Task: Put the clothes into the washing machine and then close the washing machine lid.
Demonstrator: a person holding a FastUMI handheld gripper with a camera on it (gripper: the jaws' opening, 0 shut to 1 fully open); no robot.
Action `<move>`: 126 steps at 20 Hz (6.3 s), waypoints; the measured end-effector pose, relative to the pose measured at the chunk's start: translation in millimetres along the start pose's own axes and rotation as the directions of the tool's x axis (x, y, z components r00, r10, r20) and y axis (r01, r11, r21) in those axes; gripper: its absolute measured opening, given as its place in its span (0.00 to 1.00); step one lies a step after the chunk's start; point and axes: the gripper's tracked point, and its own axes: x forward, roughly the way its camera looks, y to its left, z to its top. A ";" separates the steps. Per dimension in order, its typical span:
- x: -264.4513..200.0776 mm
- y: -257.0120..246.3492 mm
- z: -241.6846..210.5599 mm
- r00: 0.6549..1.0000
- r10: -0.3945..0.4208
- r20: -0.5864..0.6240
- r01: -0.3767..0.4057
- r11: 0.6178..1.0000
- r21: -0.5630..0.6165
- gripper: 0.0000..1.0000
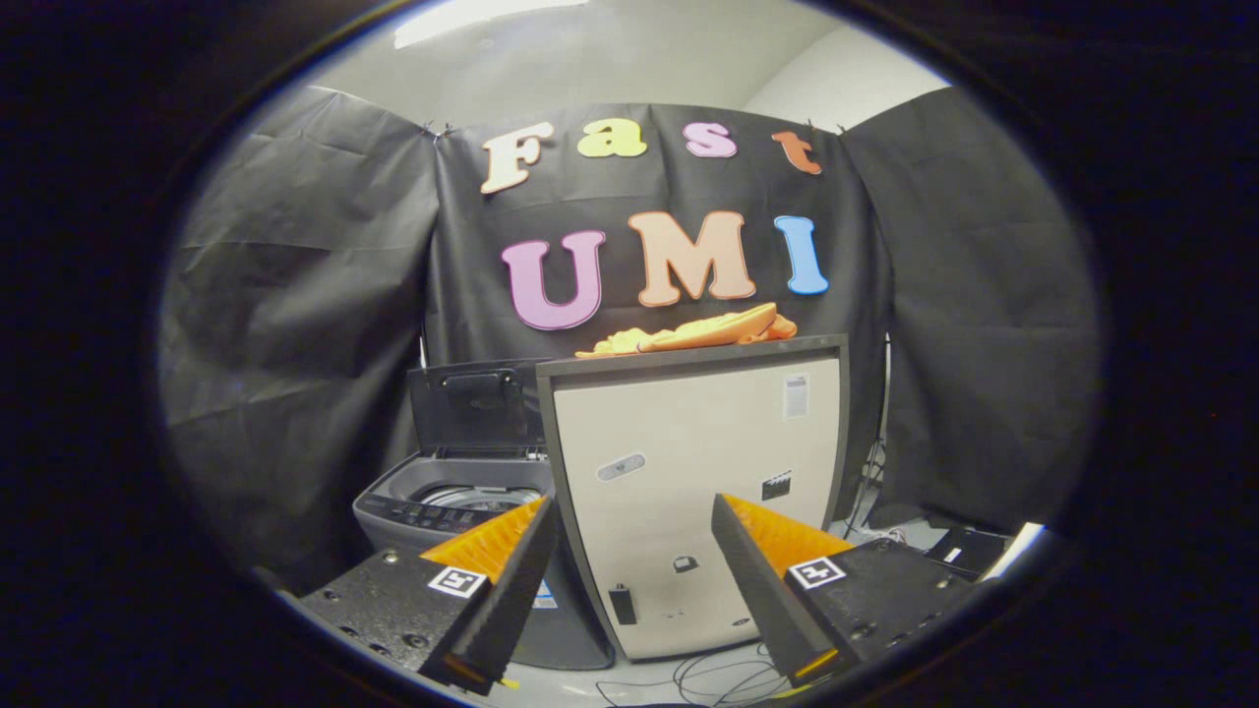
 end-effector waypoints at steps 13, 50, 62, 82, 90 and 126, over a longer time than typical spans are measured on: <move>62.5 2.1 95.1 0.998 0.044 0.042 -0.041 0.998 -0.055 0.96; 352.0 -87.2 83.9 0.837 -0.152 -0.526 0.110 0.988 -0.112 0.83; 336.1 -63.9 90.2 0.919 -0.169 -0.357 0.070 0.959 -0.274 0.10; 294.0 14.3 217.7 0.997 -0.044 -0.057 0.036 0.991 -0.131 0.00; 285.1 148.7 265.2 0.989 0.124 0.083 -0.116 0.989 -0.091 0.00; 330.3 393.2 -91.1 0.902 0.379 -0.208 -0.416 0.893 -0.174 0.00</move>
